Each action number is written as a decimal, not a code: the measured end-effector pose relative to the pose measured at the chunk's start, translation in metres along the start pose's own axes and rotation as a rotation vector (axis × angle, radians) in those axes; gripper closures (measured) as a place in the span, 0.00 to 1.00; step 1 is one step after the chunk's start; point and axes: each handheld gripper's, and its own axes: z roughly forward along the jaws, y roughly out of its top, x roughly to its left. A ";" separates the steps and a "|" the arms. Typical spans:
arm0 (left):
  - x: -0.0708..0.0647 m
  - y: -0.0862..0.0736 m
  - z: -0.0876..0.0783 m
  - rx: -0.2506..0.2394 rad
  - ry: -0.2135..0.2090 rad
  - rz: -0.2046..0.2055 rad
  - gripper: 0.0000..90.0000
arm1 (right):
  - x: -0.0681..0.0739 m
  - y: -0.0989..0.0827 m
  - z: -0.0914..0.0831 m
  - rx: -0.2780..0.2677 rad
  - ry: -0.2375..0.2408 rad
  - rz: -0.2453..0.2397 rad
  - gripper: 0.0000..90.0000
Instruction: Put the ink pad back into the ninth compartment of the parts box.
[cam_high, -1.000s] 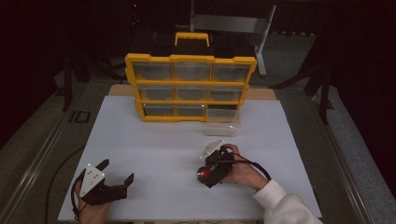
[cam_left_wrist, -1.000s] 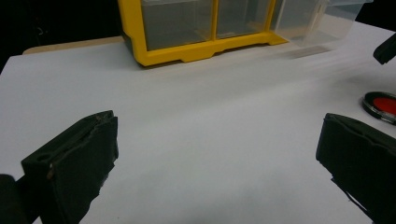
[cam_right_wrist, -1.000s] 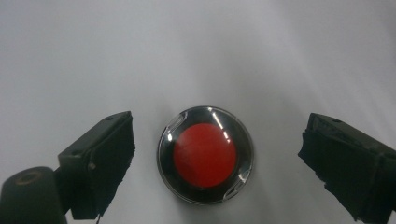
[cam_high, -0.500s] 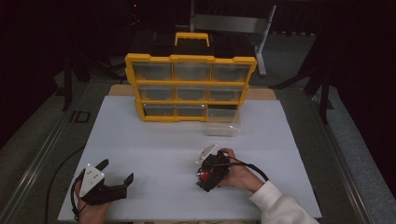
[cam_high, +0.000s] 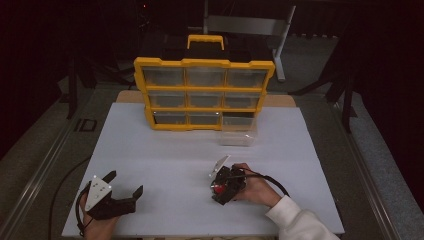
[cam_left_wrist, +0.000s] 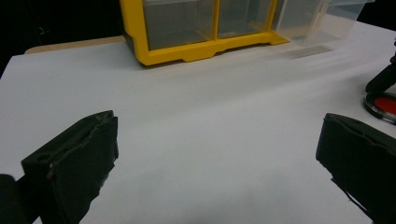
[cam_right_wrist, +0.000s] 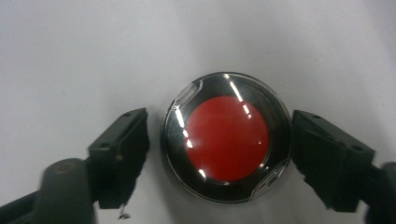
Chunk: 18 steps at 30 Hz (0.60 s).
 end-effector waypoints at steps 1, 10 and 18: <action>0.000 0.000 0.000 0.000 0.000 0.000 0.00 | 0.000 0.000 0.000 -0.004 0.001 0.000 0.27; 0.000 0.000 0.000 0.000 0.000 -0.001 0.00 | -0.001 -0.001 -0.002 -0.005 0.003 -0.005 0.33; 0.000 0.000 0.000 0.002 -0.001 0.000 0.00 | -0.001 0.000 -0.002 0.001 0.003 -0.004 0.33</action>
